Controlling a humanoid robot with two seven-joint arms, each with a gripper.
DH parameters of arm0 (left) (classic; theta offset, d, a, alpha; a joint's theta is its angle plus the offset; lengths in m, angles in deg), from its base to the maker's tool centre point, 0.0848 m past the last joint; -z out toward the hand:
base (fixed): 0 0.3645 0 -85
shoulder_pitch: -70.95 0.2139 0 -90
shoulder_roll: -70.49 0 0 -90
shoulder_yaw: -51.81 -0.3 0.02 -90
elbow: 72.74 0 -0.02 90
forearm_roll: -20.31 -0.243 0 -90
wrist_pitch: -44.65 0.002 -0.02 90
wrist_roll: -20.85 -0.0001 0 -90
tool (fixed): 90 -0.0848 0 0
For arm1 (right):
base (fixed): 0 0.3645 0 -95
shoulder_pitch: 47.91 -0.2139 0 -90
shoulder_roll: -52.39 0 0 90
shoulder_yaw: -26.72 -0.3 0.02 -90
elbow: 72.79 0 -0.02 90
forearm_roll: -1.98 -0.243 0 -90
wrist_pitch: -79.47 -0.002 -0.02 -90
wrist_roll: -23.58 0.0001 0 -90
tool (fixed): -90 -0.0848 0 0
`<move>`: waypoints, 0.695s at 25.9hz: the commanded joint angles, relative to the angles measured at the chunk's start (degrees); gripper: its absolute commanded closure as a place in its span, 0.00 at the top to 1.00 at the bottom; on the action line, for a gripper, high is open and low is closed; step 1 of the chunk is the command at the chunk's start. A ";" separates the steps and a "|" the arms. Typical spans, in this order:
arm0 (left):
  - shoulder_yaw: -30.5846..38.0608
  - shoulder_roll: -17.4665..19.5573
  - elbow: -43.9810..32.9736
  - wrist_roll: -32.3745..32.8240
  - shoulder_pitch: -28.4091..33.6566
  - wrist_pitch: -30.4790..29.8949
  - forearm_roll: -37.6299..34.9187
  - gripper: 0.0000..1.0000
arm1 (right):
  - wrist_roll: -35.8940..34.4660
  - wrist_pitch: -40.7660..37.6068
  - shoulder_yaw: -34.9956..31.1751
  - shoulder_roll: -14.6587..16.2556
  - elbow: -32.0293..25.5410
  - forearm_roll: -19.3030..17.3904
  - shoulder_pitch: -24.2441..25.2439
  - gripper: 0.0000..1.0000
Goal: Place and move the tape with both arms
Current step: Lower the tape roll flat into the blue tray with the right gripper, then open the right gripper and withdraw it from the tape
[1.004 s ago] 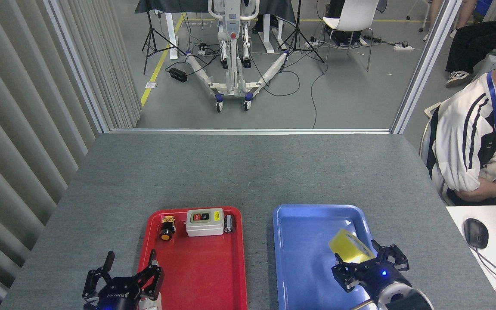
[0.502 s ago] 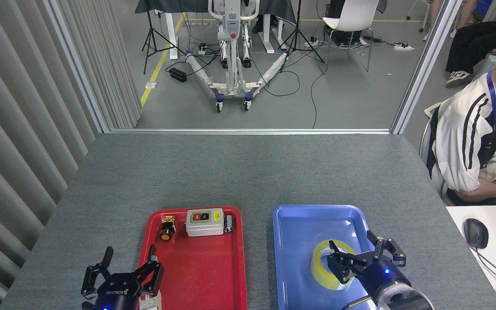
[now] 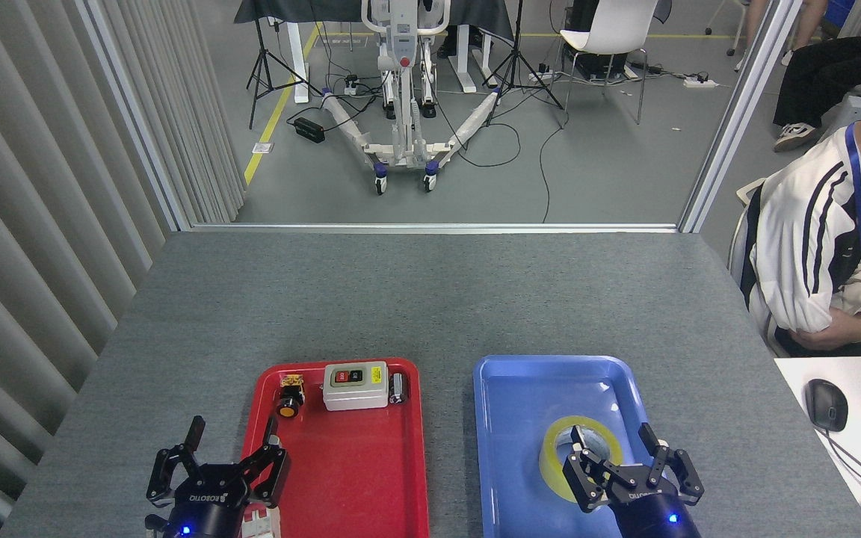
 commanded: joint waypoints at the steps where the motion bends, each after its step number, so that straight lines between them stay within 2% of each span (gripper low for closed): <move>1: -0.04 -0.04 -0.08 0.02 -0.08 -1.56 0.01 1.00 | -9.59 0.05 -0.33 -0.86 -0.06 0.52 1.47 1.00; 9: -0.04 0.40 0.09 0.19 -0.69 -2.53 0.01 1.00 | -11.87 1.80 -0.41 -1.21 0.20 3.24 1.82 1.00; 18: 0.40 0.40 0.62 0.19 -0.87 -2.35 0.01 1.00 | -11.87 3.47 -0.33 -1.30 0.20 3.60 1.91 1.00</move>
